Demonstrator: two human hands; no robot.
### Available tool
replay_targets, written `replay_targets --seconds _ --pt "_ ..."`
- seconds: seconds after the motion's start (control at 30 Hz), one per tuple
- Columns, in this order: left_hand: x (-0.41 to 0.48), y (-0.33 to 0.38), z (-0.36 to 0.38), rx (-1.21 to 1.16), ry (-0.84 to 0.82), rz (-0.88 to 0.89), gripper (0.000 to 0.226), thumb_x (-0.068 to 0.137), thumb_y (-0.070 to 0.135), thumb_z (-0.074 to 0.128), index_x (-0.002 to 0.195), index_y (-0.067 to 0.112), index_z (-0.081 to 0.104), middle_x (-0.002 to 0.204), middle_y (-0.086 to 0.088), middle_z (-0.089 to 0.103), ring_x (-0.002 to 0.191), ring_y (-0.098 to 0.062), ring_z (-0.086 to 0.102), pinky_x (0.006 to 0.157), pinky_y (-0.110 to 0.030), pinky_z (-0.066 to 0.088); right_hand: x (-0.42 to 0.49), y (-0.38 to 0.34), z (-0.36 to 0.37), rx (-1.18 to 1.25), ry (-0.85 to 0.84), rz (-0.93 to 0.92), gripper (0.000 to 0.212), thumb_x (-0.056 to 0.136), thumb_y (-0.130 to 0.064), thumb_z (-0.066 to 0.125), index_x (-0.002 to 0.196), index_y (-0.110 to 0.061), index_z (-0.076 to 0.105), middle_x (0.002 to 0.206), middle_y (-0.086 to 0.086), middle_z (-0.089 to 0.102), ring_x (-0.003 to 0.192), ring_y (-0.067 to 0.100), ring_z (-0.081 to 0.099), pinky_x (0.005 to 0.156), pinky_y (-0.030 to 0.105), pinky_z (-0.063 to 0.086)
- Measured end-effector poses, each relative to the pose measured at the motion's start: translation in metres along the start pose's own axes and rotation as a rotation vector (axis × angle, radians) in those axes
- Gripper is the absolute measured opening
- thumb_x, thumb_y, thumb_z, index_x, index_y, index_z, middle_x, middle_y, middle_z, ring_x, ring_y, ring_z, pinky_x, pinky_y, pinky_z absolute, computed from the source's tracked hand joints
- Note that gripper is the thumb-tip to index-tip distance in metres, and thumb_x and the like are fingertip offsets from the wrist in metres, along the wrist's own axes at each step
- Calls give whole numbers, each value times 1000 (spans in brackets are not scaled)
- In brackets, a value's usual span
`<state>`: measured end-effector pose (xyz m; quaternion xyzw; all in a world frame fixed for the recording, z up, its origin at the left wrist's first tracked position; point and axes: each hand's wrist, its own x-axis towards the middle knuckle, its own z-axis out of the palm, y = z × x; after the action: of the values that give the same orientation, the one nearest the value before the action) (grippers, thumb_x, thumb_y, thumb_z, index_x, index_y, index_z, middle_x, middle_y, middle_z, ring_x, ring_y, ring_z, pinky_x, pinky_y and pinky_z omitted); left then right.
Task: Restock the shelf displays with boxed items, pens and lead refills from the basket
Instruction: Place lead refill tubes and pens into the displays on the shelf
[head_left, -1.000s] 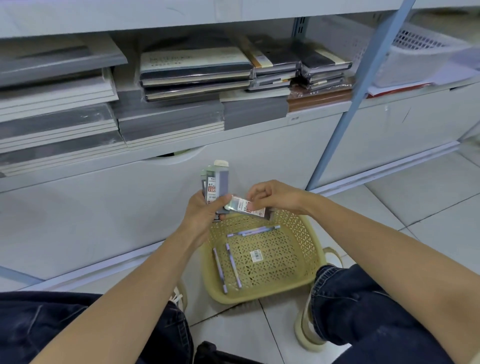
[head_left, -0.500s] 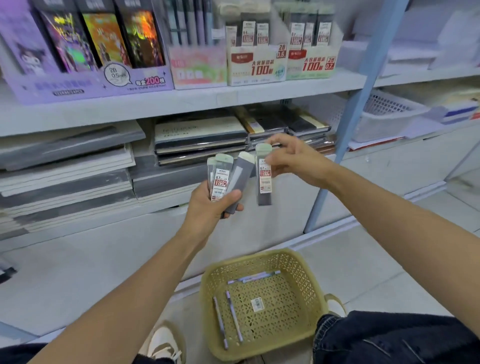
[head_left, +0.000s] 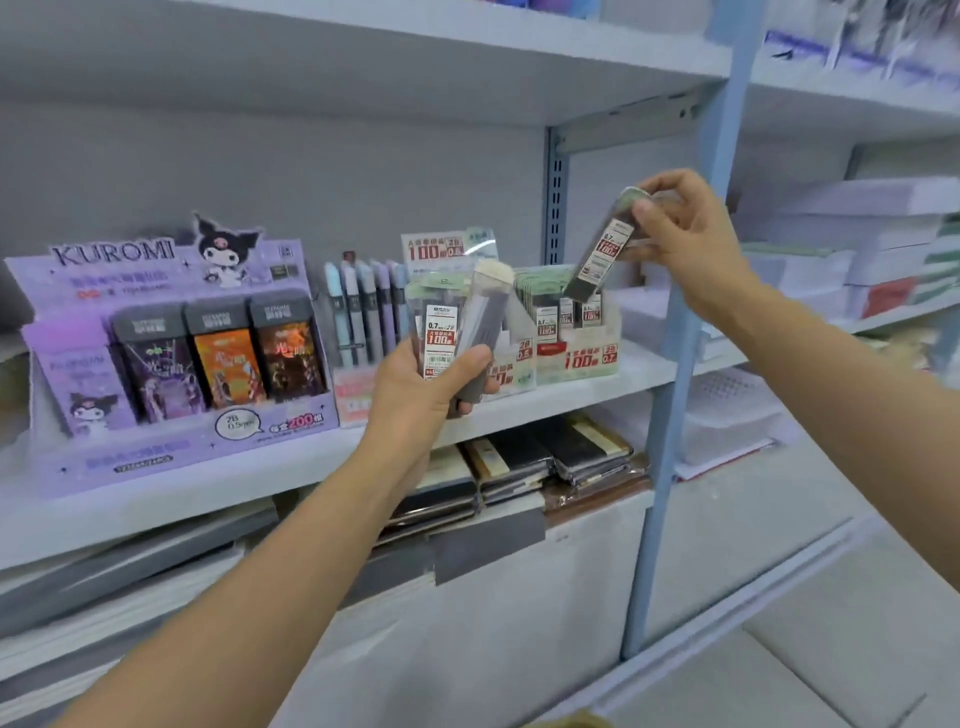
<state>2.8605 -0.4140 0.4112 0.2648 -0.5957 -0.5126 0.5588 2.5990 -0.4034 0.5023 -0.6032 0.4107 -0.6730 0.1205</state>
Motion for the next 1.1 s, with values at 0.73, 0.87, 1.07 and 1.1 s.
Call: replay_targets --seconds 0.73,0.87,1.07,1.1 --pt "27 -10 19 46 -83 -100 32 78 20 77 106 16 61 87 -6 76 76 -20 74 48 -18 48 10 59 18 -635 -80 114 30 90 -18 66 120 -12 66 99 -3 61 76 2 53 55 4 40" --pt "22 -8 17 52 -106 -103 33 78 18 78 106 13 60 85 -8 75 73 -20 73 47 -18 47 -3 40 24 -460 3 15 29 97 -24 57 122 -14 64 107 1 65 81 5 55 65 18 43" --pt "16 -5 30 50 -156 -109 26 80 16 77 99 18 61 81 -3 75 71 -21 74 45 -19 46 -34 14 41 -125 -396 146 23 93 -30 63 113 -22 65 104 -3 70 75 0 64 63 18 52" --pt "14 -5 32 52 -165 -119 25 80 15 77 99 18 61 82 -4 75 71 -21 74 45 -18 46 -36 14 43 -102 -429 170 20 91 -27 65 110 -20 67 101 -3 71 78 1 65 64 17 52"
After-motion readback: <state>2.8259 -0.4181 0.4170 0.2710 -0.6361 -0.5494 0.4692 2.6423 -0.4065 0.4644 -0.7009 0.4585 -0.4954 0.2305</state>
